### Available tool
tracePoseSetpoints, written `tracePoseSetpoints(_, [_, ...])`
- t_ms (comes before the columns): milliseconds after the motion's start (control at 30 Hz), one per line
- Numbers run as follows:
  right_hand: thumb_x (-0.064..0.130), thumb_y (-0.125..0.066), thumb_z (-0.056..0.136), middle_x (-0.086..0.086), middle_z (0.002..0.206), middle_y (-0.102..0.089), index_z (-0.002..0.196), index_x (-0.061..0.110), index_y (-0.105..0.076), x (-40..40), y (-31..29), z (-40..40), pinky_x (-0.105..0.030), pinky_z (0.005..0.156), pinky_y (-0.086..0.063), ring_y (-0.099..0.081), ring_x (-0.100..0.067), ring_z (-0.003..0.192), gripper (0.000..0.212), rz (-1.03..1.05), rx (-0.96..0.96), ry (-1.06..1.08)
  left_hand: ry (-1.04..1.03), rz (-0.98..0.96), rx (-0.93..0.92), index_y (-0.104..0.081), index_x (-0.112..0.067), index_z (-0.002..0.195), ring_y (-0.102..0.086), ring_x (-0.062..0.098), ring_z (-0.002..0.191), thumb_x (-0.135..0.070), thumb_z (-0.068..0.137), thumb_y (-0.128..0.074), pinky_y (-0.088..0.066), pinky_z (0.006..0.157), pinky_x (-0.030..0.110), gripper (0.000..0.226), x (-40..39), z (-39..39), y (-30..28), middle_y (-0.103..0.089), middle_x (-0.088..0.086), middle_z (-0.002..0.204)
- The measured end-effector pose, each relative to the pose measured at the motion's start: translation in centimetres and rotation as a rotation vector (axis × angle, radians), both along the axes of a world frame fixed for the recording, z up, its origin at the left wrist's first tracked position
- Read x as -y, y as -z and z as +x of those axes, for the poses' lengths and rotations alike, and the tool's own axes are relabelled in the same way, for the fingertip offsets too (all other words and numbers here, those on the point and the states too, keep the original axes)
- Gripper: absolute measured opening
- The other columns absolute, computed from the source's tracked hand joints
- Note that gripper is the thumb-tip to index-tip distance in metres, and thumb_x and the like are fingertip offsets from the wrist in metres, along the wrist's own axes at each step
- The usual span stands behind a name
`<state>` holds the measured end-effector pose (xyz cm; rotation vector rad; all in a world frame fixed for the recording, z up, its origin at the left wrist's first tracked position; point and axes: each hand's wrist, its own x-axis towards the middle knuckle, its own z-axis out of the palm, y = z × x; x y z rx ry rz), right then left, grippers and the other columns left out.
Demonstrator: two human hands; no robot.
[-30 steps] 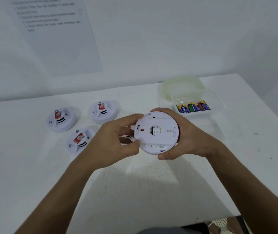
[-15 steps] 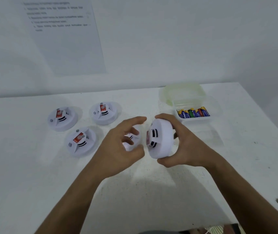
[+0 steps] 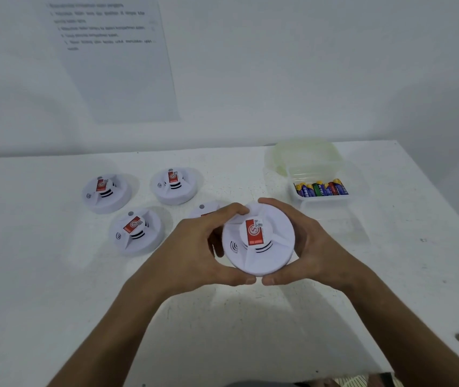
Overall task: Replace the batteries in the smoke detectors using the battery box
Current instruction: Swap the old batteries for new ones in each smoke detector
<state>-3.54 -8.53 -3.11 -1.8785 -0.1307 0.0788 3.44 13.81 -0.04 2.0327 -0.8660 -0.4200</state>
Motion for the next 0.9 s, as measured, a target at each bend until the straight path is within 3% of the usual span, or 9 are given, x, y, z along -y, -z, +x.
tracePoseSetpoints(100, [0.014,-0.095,0.055,0.005,0.14,-0.055,0.145,0.028,-0.041,-0.11,0.11,0.16,-0.053,0.099,-0.052,-0.053,-0.023,0.128,0.106,-0.05,0.012,0.017,-0.017,0.001,-0.004,-0.047,-0.05,0.127,-0.059,0.015,0.081,-0.047,0.055,-0.089,-0.056,0.069,0.023,0.084,-0.28,0.14,0.25,-0.064,-0.016,0.106])
tracePoseSetpoints(233, [0.022,-0.096,0.054,0.004,0.141,-0.054,0.145,0.033,-0.041,-0.2,0.45,0.36,-0.062,0.095,-0.049,-0.054,-0.025,0.126,0.107,-0.093,0.015,0.03,-0.02,-0.004,-0.004,-0.047,-0.048,0.129,-0.058,0.014,0.078,-0.047,0.055,-0.089,-0.056,0.069,0.026,0.085,-0.44,0.32,0.51,-0.064,-0.016,0.106])
tracePoseSetpoints(400, [0.026,-0.094,0.054,0.005,0.14,-0.056,0.145,0.031,-0.041,-0.39,0.66,0.31,-0.062,0.094,-0.05,-0.055,-0.025,0.125,0.106,-0.101,0.013,0.044,-0.017,-0.016,-0.013,-0.049,-0.044,0.13,-0.057,0.009,0.078,-0.043,0.056,-0.091,-0.054,0.068,0.019,0.085,-0.46,0.4,0.75,-0.064,-0.017,0.106])
tracePoseSetpoints(700, [0.016,-0.094,0.054,0.005,0.139,-0.057,0.145,0.028,-0.043,-0.44,0.63,0.35,-0.064,0.093,-0.049,-0.055,-0.026,0.124,0.105,-0.059,-0.01,0.032,-0.029,-0.021,-0.015,-0.05,-0.053,0.121,-0.055,0.002,0.076,-0.041,0.054,-0.092,-0.049,0.066,0.014,0.08,-0.53,0.45,0.57,-0.063,-0.021,0.102])
tracePoseSetpoints(900, [0.018,-0.094,0.054,0.005,0.139,-0.057,0.144,0.03,-0.043,-0.53,0.58,0.43,-0.063,0.092,-0.049,-0.055,-0.026,0.124,0.105,-0.057,-0.022,0.036,-0.029,-0.027,-0.021,-0.052,-0.048,0.125,-0.056,0.004,0.077,-0.039,0.053,-0.092,-0.052,0.068,0.017,0.082,-0.54,0.54,0.79,-0.064,-0.02,0.103])
